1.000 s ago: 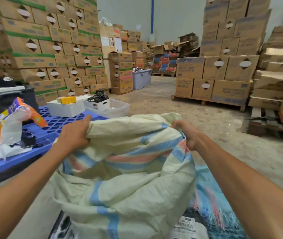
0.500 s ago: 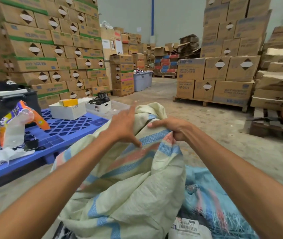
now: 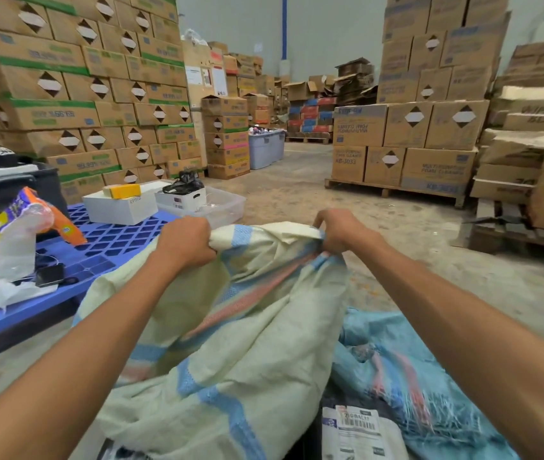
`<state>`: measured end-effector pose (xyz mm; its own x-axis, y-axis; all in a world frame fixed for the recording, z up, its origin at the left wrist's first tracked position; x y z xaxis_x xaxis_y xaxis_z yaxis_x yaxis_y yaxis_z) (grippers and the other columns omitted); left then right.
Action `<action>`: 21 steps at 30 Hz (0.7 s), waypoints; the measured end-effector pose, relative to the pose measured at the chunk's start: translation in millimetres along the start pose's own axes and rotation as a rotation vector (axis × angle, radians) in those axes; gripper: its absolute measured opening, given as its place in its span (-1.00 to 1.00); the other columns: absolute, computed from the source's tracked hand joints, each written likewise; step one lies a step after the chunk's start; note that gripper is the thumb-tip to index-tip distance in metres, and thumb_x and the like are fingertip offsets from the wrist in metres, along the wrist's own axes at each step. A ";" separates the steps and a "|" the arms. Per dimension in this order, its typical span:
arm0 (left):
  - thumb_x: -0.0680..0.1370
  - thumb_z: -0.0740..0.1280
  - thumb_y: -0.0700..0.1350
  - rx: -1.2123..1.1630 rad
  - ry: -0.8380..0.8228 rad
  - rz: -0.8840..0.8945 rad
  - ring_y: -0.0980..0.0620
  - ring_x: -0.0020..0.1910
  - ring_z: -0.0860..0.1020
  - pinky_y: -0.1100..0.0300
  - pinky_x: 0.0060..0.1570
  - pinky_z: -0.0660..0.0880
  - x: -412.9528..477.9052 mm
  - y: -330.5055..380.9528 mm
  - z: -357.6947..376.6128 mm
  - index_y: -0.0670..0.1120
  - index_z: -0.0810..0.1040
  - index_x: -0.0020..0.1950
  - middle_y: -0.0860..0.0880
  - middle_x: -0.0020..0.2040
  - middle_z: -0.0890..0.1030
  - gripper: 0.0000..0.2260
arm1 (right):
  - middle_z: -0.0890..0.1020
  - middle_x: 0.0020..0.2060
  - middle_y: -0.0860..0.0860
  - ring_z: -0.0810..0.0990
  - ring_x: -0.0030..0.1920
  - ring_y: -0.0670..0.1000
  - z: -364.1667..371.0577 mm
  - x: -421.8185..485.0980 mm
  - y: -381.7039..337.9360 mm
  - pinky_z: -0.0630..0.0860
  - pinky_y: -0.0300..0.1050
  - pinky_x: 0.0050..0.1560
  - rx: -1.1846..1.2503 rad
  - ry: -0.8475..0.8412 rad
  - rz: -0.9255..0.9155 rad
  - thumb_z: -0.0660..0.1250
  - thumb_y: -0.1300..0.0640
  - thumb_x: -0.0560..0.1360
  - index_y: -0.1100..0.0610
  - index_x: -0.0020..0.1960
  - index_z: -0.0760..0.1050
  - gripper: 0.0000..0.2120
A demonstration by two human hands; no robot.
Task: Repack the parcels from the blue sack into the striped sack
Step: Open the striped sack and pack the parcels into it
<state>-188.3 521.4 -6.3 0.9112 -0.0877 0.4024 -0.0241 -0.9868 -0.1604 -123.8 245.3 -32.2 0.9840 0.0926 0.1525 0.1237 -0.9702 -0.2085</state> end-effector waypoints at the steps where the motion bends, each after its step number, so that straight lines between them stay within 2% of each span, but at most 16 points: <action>1: 0.41 0.38 0.01 -0.034 -0.004 -0.046 -0.09 -0.27 0.48 0.15 -0.31 0.38 1.1 -12.2 -1.0 -0.10 0.47 -0.15 -0.05 -0.26 0.51 -0.80 | 0.57 0.13 0.04 0.56 0.09 0.10 -7.4 1.4 4.2 0.56 -0.03 0.01 0.013 0.119 0.013 0.57 0.05 0.35 -0.03 0.21 0.51 -0.53; 3: 0.42 0.37 0.00 -0.081 0.032 -0.112 -0.12 -0.27 0.48 0.14 -0.30 0.38 3.8 -31.1 -13.1 -0.10 0.42 -0.21 -0.11 -0.23 0.57 -0.78 | 0.57 0.08 0.03 0.58 0.03 0.09 -18.4 -0.5 5.7 0.56 -0.02 -0.06 -0.038 0.291 -0.005 0.55 -0.02 0.38 -0.03 0.19 0.48 -0.56; 6: 0.42 0.37 -0.05 -0.097 0.183 -0.184 -0.17 -0.29 0.49 0.11 -0.32 0.42 3.8 -53.7 -50.3 -0.17 0.49 -0.22 -0.13 -0.30 0.49 -0.81 | 0.62 -0.04 0.00 0.61 -0.07 0.10 -35.4 -5.6 -0.2 0.59 -0.01 -0.15 -0.132 0.473 -0.037 0.50 -0.10 0.42 -0.01 0.12 0.50 -0.64; 8: 0.42 0.36 -0.07 -0.108 0.265 -0.239 -0.17 -0.32 0.46 0.13 -0.35 0.37 0.5 -64.7 -69.0 -0.18 0.49 -0.25 -0.13 -0.33 0.46 -0.82 | 0.65 -0.13 0.02 0.62 -0.13 0.10 -36.9 -3.9 8.8 0.61 -0.01 -0.19 -0.080 0.511 0.076 0.49 -0.09 0.43 -0.01 0.06 0.54 -0.72; 10: 0.45 0.33 -0.07 -0.152 0.246 -0.317 -0.17 -0.30 0.45 0.13 -0.34 0.34 -3.0 -71.4 -70.4 -0.18 0.43 -0.28 -0.13 -0.34 0.45 -0.79 | 0.67 -0.19 0.03 0.66 -0.15 0.10 -17.8 -0.6 27.2 0.66 0.04 -0.15 0.264 0.437 0.275 0.48 -0.08 0.40 0.01 -0.03 0.61 -0.78; 12: 0.49 0.27 -0.07 -0.306 0.178 -0.419 -0.18 -0.23 0.46 0.11 -0.29 0.32 -7.5 -76.6 -62.3 -0.16 0.38 -0.29 -0.11 -0.33 0.44 -0.78 | 0.69 -0.12 0.06 0.69 -0.09 0.11 15.4 -2.1 21.8 0.66 0.09 -0.04 0.725 0.332 0.360 0.44 -0.05 0.39 0.01 -0.07 0.57 -0.82; 13: 0.50 0.24 -0.07 -0.414 0.143 -0.465 -0.17 -0.19 0.47 0.10 -0.26 0.32 -8.8 -77.2 -58.2 -0.17 0.40 -0.26 -0.12 -0.27 0.48 -0.79 | 0.68 0.00 0.08 0.67 0.02 0.12 28.7 -5.1 11.6 0.63 0.08 0.05 0.890 0.301 0.348 0.42 -0.06 0.40 0.00 0.02 0.54 -0.75; 14: 0.51 0.22 -0.08 -0.519 0.119 -0.496 -0.17 -0.15 0.47 0.08 -0.22 0.35 -9.1 -76.1 -56.6 -0.19 0.42 -0.19 -0.14 -0.19 0.52 -0.82 | 0.62 0.16 0.09 0.60 0.17 0.14 39.0 -7.5 -2.5 0.57 0.07 0.15 0.970 0.265 0.294 0.44 -0.11 0.39 0.03 0.19 0.48 -0.56; 15: 0.53 0.20 -0.11 -0.620 0.094 -0.513 -0.16 -0.11 0.46 0.07 -0.16 0.37 -7.2 -73.0 -55.1 -0.19 0.44 -0.11 -0.14 -0.11 0.52 -0.85 | 0.50 0.33 0.10 0.48 0.35 0.16 44.7 -11.7 -18.0 0.48 0.08 0.27 0.961 0.233 0.208 0.47 -0.23 0.33 0.02 0.39 0.33 -0.27; 16: 0.55 0.18 -0.13 -0.712 0.073 -0.515 -0.14 -0.07 0.46 0.07 -0.12 0.38 -4.1 -69.1 -56.2 -0.19 0.43 -0.04 -0.14 -0.04 0.51 -0.87 | 0.31 0.50 0.09 0.27 0.51 0.17 48.6 -16.0 -32.2 0.33 0.17 0.42 0.884 0.214 0.126 0.48 -0.37 0.23 -0.04 0.55 0.10 0.05; 17: 0.57 0.16 -0.16 -0.798 0.050 -0.519 -0.13 -0.05 0.47 0.06 -0.09 0.40 -1.0 -64.7 -57.1 -0.21 0.44 0.02 -0.14 0.00 0.51 -0.86 | 0.05 0.60 0.06 0.03 0.59 0.17 51.7 -22.4 -42.2 0.15 0.30 0.48 0.784 0.209 0.071 0.47 -0.47 0.11 -0.13 0.60 -0.16 0.29; 18: 0.59 0.15 -0.16 -0.887 0.027 -0.522 -0.11 -0.02 0.49 0.05 -0.05 0.44 1.2 -60.5 -58.2 -0.22 0.47 0.09 -0.16 0.06 0.53 -0.82 | -0.16 0.61 0.03 -0.14 0.61 0.17 54.4 -27.4 -49.7 0.03 0.41 0.45 0.699 0.219 0.039 0.49 -0.49 0.03 -0.20 0.57 -0.35 0.41; 19: 0.60 0.15 -0.16 -0.966 0.003 -0.517 -0.09 0.01 0.50 0.04 -0.01 0.47 4.8 -55.1 -59.4 -0.23 0.50 0.21 -0.18 0.13 0.55 -0.74 | -0.26 0.60 0.05 -0.18 0.60 0.18 54.0 -30.0 -51.1 0.01 0.47 0.43 0.650 0.250 0.035 0.54 -0.46 0.01 -0.23 0.54 -0.44 0.47; 20: 0.60 0.16 -0.16 -1.015 -0.019 -0.496 -0.06 0.02 0.48 0.06 -0.01 0.46 7.0 -50.5 -61.3 -0.24 0.49 0.29 -0.22 0.21 0.55 -0.69 | -0.25 0.59 0.09 -0.11 0.59 0.23 50.8 -31.7 -50.1 0.10 0.48 0.42 0.637 0.297 0.059 0.59 -0.39 0.03 -0.24 0.53 -0.45 0.48; 21: 0.61 0.17 -0.16 -1.035 -0.033 -0.467 -0.03 0.01 0.45 0.09 -0.05 0.44 8.7 -46.0 -65.5 -0.27 0.47 0.34 -0.24 0.28 0.53 -0.65 | -0.15 0.59 0.15 0.04 0.56 0.27 42.1 -34.3 -47.2 0.23 0.44 0.39 0.630 0.367 0.099 0.62 -0.31 0.09 -0.23 0.55 -0.40 0.44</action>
<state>-206.2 557.1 63.6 0.9302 0.3067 0.2016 0.0063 -0.5626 0.8267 -158.0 297.3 -68.2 0.9016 -0.1773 0.3945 0.1953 -0.6468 -0.7372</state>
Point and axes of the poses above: each hand's wrist, its own x-axis towards the middle knuckle, its own z-axis out of the palm, y = z × x, the point moved 10 cm from there along x, towards the middle knuckle
